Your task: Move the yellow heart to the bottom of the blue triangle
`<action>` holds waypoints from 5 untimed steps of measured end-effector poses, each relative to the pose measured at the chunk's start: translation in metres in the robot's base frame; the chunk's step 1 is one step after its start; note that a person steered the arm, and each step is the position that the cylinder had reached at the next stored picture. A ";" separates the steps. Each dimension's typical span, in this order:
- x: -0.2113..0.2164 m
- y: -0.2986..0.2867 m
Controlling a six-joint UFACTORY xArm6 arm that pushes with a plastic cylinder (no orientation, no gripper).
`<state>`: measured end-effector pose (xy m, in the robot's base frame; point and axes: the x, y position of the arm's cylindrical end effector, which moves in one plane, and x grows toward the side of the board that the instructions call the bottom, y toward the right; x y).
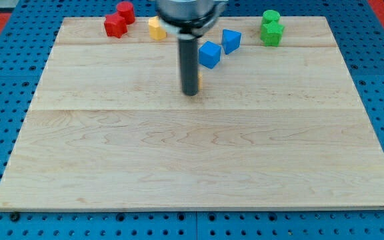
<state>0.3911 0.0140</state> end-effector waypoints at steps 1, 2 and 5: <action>-0.029 0.053; -0.011 0.054; 0.018 -0.027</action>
<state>0.4089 -0.0133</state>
